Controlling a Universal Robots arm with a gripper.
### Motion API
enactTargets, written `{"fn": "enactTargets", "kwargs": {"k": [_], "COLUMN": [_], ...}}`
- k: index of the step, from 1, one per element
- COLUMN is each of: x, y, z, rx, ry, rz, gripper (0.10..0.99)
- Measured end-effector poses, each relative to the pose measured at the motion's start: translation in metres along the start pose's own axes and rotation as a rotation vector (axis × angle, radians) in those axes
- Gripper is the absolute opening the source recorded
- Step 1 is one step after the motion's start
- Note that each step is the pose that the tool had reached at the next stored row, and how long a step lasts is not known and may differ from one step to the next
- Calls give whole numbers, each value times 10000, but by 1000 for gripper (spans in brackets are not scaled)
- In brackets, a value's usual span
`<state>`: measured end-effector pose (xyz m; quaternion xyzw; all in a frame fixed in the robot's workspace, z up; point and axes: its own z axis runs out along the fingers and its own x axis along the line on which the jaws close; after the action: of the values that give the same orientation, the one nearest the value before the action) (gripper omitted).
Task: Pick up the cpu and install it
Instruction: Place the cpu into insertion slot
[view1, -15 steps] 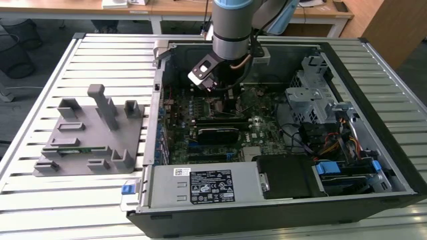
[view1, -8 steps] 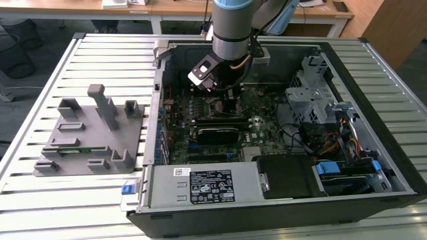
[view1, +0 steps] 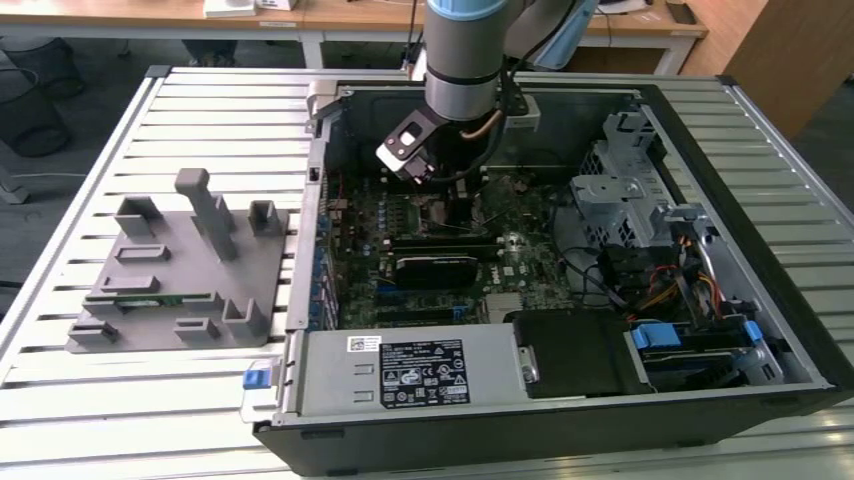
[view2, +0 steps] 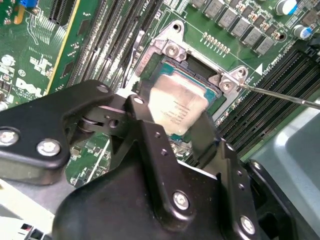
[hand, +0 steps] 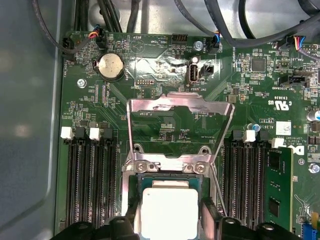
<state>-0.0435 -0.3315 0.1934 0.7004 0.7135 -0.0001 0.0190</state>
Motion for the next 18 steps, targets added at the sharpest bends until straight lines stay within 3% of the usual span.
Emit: {"fn": "enactTargets", "kwargs": {"k": [1, 10, 13, 15, 16, 18], "x": [0, -3, -4, -4, -4, -5], "y": [0, 1, 2, 3, 3, 4], "z": [0, -54, -95, -113, -121, -139], "rx": [1, 4, 4, 5, 7, 11], "ry": [-1, -6, -6, -5, -5, -6], "rz": [0, 1, 0, 0, 0, 0], "gripper": [600, 600, 525, 404, 404, 290]}}
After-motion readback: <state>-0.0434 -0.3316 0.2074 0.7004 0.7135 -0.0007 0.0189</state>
